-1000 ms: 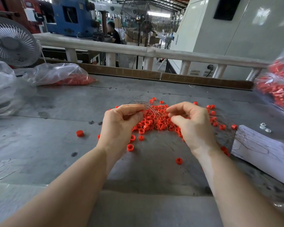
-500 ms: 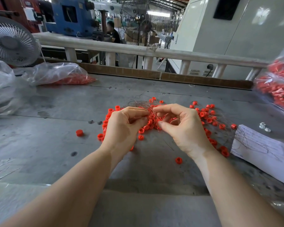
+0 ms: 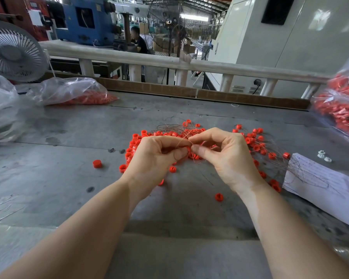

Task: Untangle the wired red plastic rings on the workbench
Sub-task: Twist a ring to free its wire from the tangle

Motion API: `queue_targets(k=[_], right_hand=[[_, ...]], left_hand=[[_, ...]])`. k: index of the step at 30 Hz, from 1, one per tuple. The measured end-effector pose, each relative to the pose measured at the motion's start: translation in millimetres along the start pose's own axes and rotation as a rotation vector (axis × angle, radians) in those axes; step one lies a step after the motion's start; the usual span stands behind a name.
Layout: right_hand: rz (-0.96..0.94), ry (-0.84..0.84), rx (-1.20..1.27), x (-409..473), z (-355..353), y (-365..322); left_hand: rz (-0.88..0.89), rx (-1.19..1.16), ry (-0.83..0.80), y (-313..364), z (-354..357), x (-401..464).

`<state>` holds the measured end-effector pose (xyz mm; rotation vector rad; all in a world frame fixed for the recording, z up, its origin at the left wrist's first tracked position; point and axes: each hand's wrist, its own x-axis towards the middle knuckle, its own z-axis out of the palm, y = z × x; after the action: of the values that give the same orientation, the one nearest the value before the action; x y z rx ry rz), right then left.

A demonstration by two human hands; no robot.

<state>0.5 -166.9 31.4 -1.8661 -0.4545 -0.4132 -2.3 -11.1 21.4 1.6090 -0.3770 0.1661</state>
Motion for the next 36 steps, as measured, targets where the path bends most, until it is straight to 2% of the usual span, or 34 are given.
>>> queue_targets(k=[7,17,21,28,32,34,36], right_hand=[[-0.051,-0.073,-0.023,0,-3,0],[0.049,0.043,-0.029,3,-2,5],[0.131,0.100,-0.090,3,-2,11],[0.327,0.330,-0.088,6,-8,29],[0.432,0.307,-0.021,9,-7,31],[0.426,0.209,-0.178,9,-5,29],[0.338,0.143,-0.454,7,-3,26]], left_hand=[[-0.064,-0.001,-0.056,1,-1,-1],[-0.183,-0.070,-0.065,-1,-2,1],[-0.188,-0.075,-0.039,-2,-1,1],[-0.224,-0.095,0.122,-6,-5,4],[-0.218,-0.068,0.136,-7,-4,4],[-0.219,-0.064,0.138,-7,-4,4],[-0.219,-0.058,0.138,-8,-4,4]])
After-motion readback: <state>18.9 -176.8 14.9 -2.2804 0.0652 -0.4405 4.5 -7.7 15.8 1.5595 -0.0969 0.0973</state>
